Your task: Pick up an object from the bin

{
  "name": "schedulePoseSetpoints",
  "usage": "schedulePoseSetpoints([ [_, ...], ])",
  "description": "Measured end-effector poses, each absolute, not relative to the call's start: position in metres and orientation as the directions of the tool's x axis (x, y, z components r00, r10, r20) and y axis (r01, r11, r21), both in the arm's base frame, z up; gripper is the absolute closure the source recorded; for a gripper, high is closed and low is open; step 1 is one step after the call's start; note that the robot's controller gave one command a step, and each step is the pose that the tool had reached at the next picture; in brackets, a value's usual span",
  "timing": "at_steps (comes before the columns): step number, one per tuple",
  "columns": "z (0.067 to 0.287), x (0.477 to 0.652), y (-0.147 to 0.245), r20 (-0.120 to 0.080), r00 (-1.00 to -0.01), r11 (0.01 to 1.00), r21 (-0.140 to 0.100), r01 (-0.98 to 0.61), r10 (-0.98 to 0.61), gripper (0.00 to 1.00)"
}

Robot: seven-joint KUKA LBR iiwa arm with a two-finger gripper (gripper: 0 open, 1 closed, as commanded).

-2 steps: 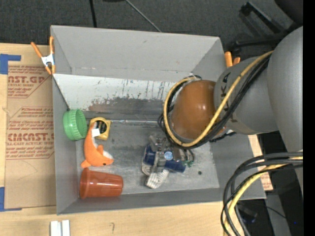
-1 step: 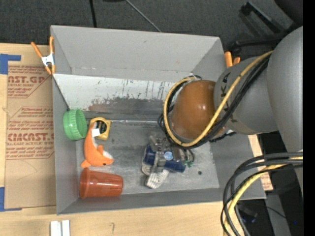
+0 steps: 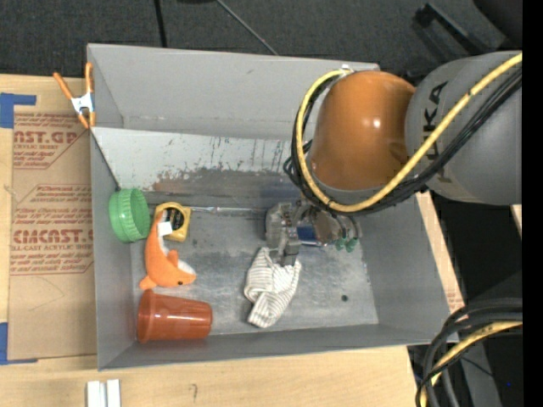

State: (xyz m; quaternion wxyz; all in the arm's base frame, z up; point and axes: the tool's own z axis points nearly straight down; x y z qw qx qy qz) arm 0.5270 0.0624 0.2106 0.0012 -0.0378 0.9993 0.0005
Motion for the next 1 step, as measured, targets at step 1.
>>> schedulePoseSetpoints([
  [1,0.2105,0.5270,0.0626,-0.002,-0.997,0.997,0.001,-0.076,-0.076,0.00],
])
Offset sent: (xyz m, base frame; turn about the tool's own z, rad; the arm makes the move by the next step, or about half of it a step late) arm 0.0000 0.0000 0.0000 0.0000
